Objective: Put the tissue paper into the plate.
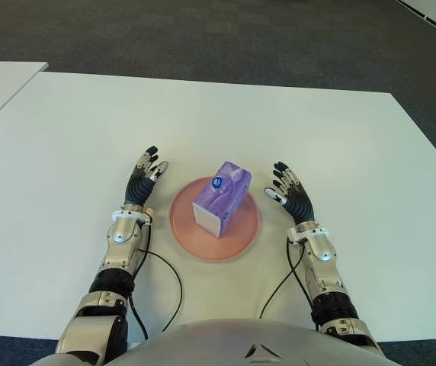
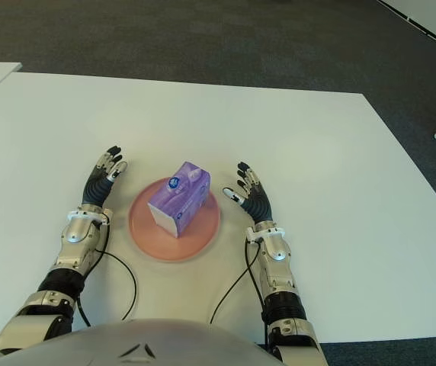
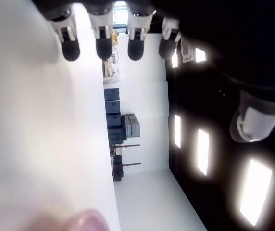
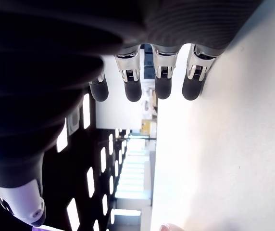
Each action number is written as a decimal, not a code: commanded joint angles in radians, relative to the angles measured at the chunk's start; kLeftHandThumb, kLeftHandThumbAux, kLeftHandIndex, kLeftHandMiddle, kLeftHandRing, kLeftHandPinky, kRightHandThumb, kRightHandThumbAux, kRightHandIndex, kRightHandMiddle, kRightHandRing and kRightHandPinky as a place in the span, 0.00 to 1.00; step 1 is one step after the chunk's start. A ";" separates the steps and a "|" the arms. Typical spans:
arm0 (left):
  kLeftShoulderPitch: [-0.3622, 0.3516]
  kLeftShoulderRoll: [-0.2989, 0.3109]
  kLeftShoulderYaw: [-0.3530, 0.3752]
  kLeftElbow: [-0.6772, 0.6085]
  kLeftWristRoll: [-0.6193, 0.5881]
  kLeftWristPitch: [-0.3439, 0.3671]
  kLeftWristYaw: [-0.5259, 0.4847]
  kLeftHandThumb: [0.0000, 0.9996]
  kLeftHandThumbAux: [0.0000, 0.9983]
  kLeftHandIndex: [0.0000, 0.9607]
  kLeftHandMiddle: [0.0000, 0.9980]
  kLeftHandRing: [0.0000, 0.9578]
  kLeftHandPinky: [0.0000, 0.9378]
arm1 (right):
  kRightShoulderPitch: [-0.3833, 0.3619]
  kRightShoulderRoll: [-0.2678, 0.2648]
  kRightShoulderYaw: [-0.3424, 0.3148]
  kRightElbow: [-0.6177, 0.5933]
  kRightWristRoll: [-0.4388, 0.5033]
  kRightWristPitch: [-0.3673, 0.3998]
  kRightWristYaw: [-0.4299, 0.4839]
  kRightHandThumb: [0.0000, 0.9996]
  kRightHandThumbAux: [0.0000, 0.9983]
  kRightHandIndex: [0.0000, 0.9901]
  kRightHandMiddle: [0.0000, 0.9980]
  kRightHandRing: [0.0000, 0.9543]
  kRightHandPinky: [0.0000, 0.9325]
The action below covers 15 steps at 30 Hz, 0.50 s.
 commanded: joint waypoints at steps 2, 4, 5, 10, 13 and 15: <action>0.055 -0.021 -0.030 0.019 0.019 0.040 -0.014 0.00 0.45 0.00 0.00 0.00 0.00 | 0.119 0.012 -0.003 0.099 -0.001 0.108 -0.009 0.00 0.67 0.00 0.00 0.00 0.00; 0.056 -0.024 -0.035 0.021 0.022 0.043 -0.008 0.00 0.44 0.00 0.00 0.00 0.00 | 0.120 0.015 -0.002 0.094 -0.002 0.109 -0.013 0.00 0.66 0.00 0.00 0.00 0.00; 0.057 -0.024 -0.036 0.022 0.023 0.043 -0.006 0.00 0.44 0.00 0.00 0.00 0.00 | 0.121 0.016 -0.002 0.093 -0.003 0.110 -0.015 0.00 0.66 0.00 0.00 0.00 0.00; 0.061 -0.035 -0.042 0.043 0.038 0.039 0.013 0.00 0.42 0.00 0.00 0.00 0.00 | 0.121 0.022 -0.002 0.084 -0.008 0.109 -0.033 0.00 0.66 0.00 0.00 0.00 0.00; 0.067 -0.036 -0.042 0.054 0.045 0.037 0.016 0.00 0.42 0.00 0.00 0.00 0.00 | 0.122 0.027 -0.002 0.079 -0.012 0.107 -0.048 0.00 0.65 0.00 0.00 0.00 0.00; 0.069 -0.037 -0.040 0.056 0.045 0.038 0.012 0.00 0.41 0.00 0.00 0.00 0.00 | 0.122 0.030 -0.001 0.077 -0.014 0.107 -0.058 0.00 0.64 0.00 0.00 0.00 0.00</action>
